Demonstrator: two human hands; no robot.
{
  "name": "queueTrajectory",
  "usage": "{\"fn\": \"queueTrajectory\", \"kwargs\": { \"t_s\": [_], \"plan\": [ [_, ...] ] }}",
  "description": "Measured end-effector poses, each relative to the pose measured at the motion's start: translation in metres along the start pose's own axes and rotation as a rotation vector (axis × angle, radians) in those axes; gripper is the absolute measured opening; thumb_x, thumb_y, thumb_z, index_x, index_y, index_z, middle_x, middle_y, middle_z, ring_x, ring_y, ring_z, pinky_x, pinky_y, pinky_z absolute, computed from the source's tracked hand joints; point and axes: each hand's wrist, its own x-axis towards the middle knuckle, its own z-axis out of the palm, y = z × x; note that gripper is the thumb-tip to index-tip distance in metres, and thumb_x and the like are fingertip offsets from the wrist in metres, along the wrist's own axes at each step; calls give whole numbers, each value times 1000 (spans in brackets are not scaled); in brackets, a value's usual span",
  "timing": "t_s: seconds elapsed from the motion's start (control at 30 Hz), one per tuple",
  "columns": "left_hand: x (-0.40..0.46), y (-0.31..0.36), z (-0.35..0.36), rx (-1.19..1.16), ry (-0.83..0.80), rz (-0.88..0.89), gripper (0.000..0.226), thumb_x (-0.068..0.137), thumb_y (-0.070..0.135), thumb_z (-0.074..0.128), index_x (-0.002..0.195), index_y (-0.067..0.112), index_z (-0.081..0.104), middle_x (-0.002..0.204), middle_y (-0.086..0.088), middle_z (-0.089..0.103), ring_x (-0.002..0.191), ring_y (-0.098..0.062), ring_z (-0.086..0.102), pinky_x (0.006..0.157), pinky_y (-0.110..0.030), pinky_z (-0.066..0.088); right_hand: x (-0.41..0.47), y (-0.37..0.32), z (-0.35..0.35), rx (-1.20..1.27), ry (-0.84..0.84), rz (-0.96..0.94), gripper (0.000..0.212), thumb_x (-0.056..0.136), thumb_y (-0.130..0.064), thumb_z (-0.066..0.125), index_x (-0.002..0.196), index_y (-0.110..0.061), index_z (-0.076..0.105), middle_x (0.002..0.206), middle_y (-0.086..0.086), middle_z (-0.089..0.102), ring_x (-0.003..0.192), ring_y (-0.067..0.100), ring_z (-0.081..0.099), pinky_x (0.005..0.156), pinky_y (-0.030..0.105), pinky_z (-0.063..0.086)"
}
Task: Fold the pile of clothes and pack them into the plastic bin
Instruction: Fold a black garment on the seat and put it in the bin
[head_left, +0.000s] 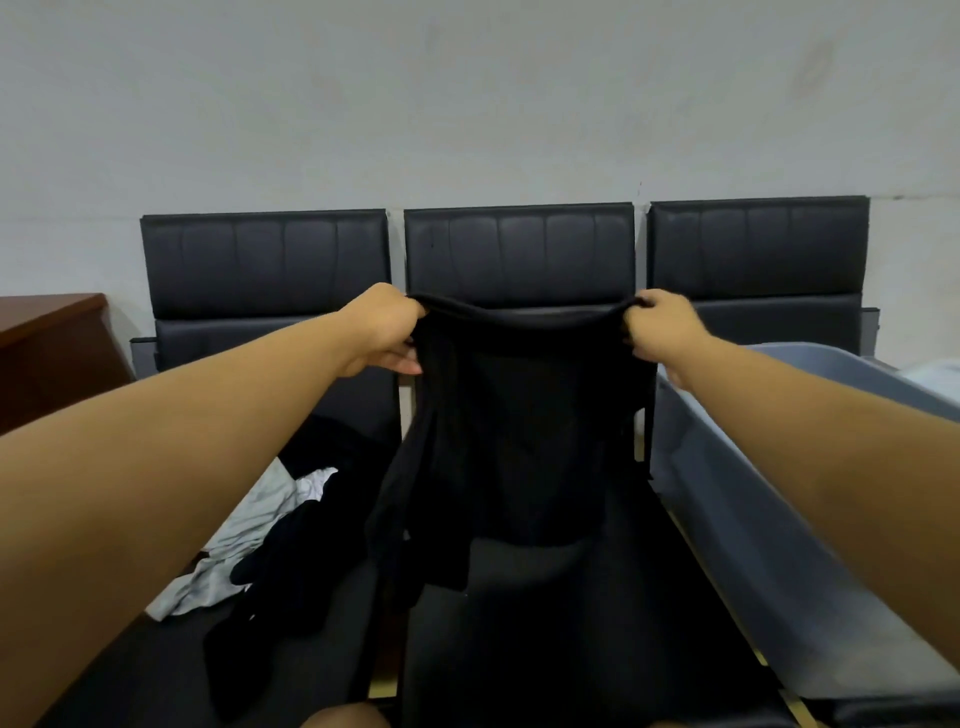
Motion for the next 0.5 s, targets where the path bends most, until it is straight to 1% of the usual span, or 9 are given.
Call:
{"fn": "queueTrajectory", "kwargs": {
  "t_s": [0.03, 0.07, 0.17, 0.23, 0.3, 0.33, 0.4, 0.47, 0.5],
  "plan": [
    [-2, 5, 4, -108, -15, -13, 29, 101, 7, 38, 112, 0, 64, 91, -16, 69, 60, -20, 67, 51, -26, 56, -7, 1, 5, -27, -51, -9, 56, 101, -20, 52, 153, -15, 33, 122, 9, 62, 102, 28, 66, 91, 43, 55],
    [-4, 9, 7, -211, -28, -26, 30, 101, 5, 36, 112, 0, 64, 95, -15, 70, 64, -20, 69, 53, -26, 57, -18, 1, 11, -23, -137, 4, 57, 101, -24, 56, 153, -17, 32, 124, 8, 60, 107, 29, 65, 93, 44, 53],
    [-7, 18, 18, -474, -11, -70, 33, 102, -1, 33, 121, -4, 59, 102, -18, 69, 77, -26, 71, 53, -26, 58, -54, 5, 31, 2, -595, 124, 45, 97, -46, 62, 129, -15, 56, 124, 8, 68, 106, 24, 68, 98, 42, 52],
    [-9, 20, 24, -557, 19, -95, 33, 101, -4, 32, 126, -9, 54, 103, -21, 65, 79, -30, 70, 51, -28, 58, -77, 12, 43, -65, -934, 235, 57, 84, -61, 70, 119, -17, 65, 119, 4, 70, 108, 22, 65, 102, 39, 46],
    [-11, 18, 27, -585, 48, -114, 36, 101, -6, 31, 133, -10, 48, 107, -24, 61, 79, -33, 69, 49, -29, 58, -91, 19, 56, -122, -1156, 303, 62, 79, -54, 78, 125, -14, 67, 126, 6, 70, 118, 25, 64, 105, 40, 47],
    [-13, 16, 27, -594, 62, -123, 38, 101, -7, 30, 135, -10, 45, 110, -24, 60, 80, -34, 68, 49, -30, 58, -95, 23, 61, -189, -1201, 283, 62, 79, -48, 80, 129, -13, 66, 128, 6, 70, 120, 25, 65, 105, 40, 49],
    [-15, 13, 22, -604, 102, -127, 40, 100, -7, 29, 137, -10, 43, 112, -25, 59, 79, -35, 68, 49, -31, 58, -99, 27, 66, -446, -1133, 189, 65, 77, -45, 84, 129, -11, 62, 123, 4, 71, 116, 22, 67, 104, 41, 53],
    [-13, 10, 13, -618, 155, -125, 41, 100, -9, 28, 138, -10, 43, 116, -24, 58, 77, -35, 67, 50, -33, 60, -94, 30, 64, -655, -1053, 158, 56, 86, -44, 77, 127, -10, 61, 120, 5, 71, 112, 21, 68, 101, 40, 55],
    [-12, 8, 7, -626, 181, -127, 41, 100, -9, 28, 138, -9, 43, 118, -24, 57, 78, -36, 67, 51, -34, 61, -92, 31, 61, -668, -1029, 146, 52, 89, -46, 74, 126, -11, 64, 120, 4, 72, 112, 21, 68, 100, 38, 55]
  ]
}}
